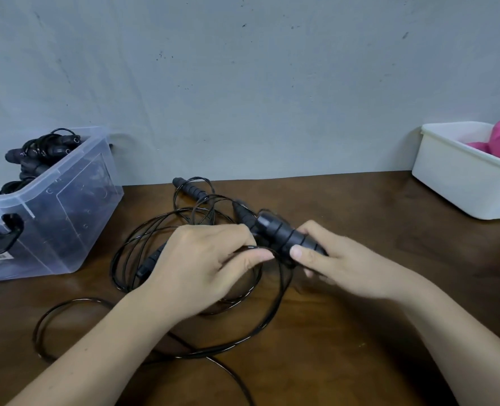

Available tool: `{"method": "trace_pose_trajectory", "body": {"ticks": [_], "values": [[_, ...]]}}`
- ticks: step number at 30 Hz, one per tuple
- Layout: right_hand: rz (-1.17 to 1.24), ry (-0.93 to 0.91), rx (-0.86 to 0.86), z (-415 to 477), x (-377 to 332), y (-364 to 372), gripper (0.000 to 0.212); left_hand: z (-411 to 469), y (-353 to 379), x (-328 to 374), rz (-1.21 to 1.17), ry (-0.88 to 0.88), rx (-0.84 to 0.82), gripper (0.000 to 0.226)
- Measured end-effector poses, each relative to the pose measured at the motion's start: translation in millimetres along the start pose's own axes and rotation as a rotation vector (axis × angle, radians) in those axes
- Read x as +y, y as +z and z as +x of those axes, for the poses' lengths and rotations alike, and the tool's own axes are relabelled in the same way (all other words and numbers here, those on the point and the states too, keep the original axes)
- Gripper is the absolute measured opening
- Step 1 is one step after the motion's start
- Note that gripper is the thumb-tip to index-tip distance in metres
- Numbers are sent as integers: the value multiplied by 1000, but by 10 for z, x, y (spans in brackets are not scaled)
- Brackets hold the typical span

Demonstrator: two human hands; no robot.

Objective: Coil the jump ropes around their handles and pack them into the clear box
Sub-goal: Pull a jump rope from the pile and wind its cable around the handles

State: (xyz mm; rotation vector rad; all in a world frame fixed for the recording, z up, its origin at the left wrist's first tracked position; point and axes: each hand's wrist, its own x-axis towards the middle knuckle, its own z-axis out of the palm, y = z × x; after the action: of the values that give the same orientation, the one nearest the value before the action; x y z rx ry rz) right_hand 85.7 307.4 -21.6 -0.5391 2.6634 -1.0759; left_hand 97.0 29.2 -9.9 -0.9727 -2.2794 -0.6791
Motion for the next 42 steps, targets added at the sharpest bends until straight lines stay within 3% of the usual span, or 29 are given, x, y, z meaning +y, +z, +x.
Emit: {"method": "trace_pose_trajectory", "body": {"ticks": [7, 10, 13, 15, 17, 23, 28, 31, 35, 42], "values": [[98, -91, -450, -105, -291, 265, 27, -5, -15, -133, -69, -68, -46, 30], [159, -146, -490, -180, -400, 237, 36, -2, -10, -210, -245, -183, -94, 30], [219, -217, -485, -239, -460, 184, 32, -7, 36, -271, -360, -251, -194, 38], [305, -255, -429, -272, -503, 141, 22, -12, 76, -210, -448, -304, -237, 34], [382, -292, -310, -279, -496, 93, 11, -50, 142, -187, -353, -297, -174, 19], [469, -301, 83, -185, -331, 7, 26, -102, 329, -48, -138, -241, -226, 36], [617, -151, 334, -103, -282, -24, 33, -118, 331, 167, 77, -78, -301, 31], [560, -31, 380, -30, -177, -57, 33, -107, 283, 187, 122, 1, -234, 31], [453, 45, 217, 10, -68, -36, 31, -72, 167, 160, 24, -25, -157, 23], [312, 4, -357, -98, -291, 125, 28, -45, 128, -20, -119, -165, -29, 32]]}}
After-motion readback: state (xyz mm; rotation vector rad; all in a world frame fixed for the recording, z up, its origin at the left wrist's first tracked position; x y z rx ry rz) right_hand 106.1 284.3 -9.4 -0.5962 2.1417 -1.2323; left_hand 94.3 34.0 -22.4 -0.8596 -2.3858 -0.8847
